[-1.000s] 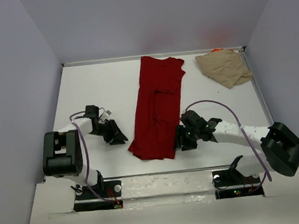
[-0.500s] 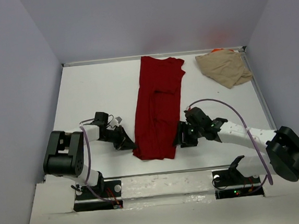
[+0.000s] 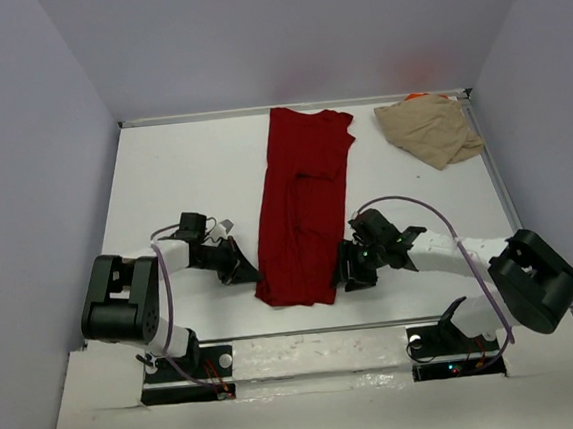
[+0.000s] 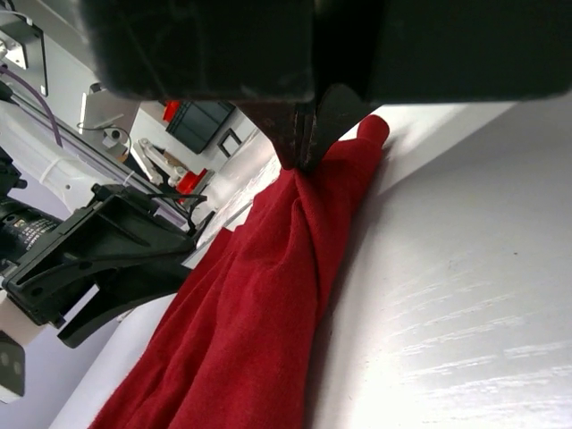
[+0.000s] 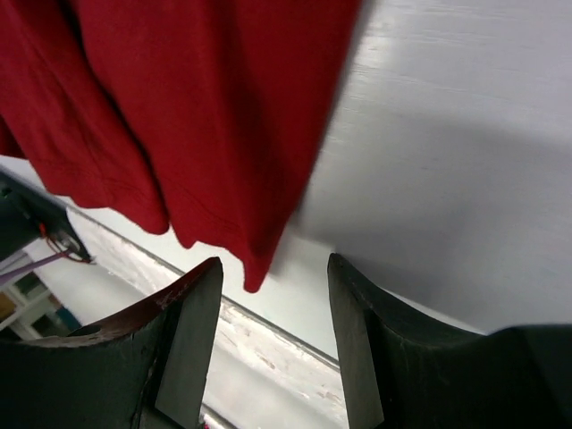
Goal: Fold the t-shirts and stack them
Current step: Fold the tshirt
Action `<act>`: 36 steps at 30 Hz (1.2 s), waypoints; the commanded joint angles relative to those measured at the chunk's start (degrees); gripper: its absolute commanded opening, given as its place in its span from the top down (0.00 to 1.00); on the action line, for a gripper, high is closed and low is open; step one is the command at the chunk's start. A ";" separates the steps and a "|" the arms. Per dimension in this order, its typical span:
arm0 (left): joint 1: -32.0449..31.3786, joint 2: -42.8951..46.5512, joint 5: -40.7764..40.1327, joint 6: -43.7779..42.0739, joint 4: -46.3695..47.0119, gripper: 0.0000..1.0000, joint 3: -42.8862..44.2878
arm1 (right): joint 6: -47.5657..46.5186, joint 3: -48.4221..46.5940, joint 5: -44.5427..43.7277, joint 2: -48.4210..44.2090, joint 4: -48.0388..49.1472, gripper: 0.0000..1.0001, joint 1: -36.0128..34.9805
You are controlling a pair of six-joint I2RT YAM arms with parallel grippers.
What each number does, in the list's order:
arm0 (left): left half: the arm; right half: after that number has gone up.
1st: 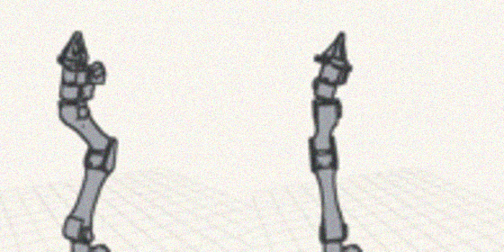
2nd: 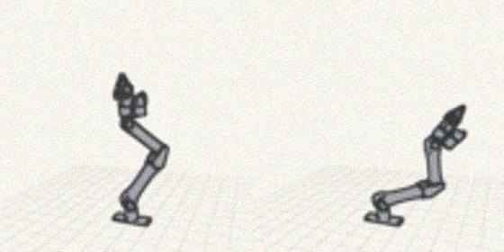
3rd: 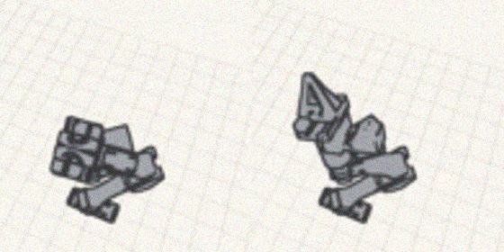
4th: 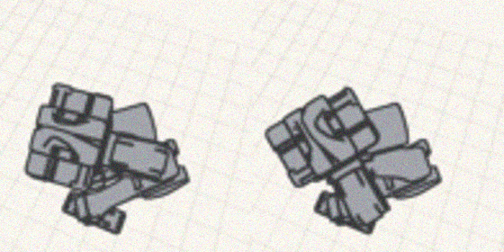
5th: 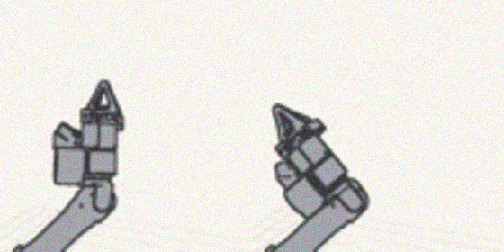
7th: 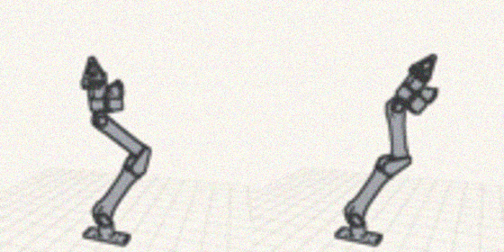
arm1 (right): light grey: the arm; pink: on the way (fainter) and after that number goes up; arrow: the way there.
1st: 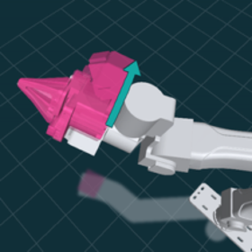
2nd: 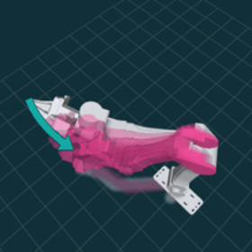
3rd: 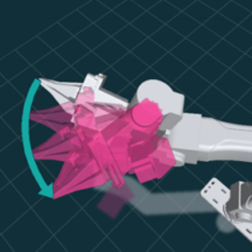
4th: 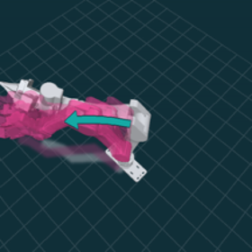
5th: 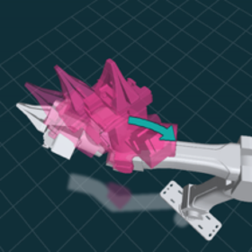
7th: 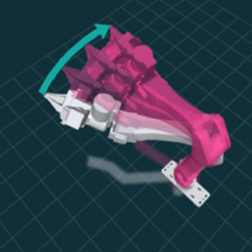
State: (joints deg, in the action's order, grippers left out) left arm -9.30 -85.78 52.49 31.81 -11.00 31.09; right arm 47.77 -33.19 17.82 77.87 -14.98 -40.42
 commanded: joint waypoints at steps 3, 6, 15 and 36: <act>-0.37 3.25 0.95 -0.26 -3.06 1.00 1.95 | -1.01 1.02 3.88 3.61 6.98 0.48 0.08; -0.28 3.16 1.03 -0.35 -3.06 1.00 1.96 | -1.62 -0.20 4.41 5.10 8.21 0.55 0.08; -0.28 3.33 0.69 -0.35 -3.06 1.00 1.95 | -1.36 -2.05 3.45 3.53 8.83 1.00 -0.61; -1.77 5.10 -8.37 -6.68 -13.34 1.00 22.07 | -5.32 -17.86 -18.86 4.84 -6.90 1.00 -6.51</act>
State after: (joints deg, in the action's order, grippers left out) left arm -10.41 -79.18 43.88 26.57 -22.11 48.53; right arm 44.14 -45.06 4.84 81.56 -19.79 -46.46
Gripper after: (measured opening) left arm 0.014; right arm 0.012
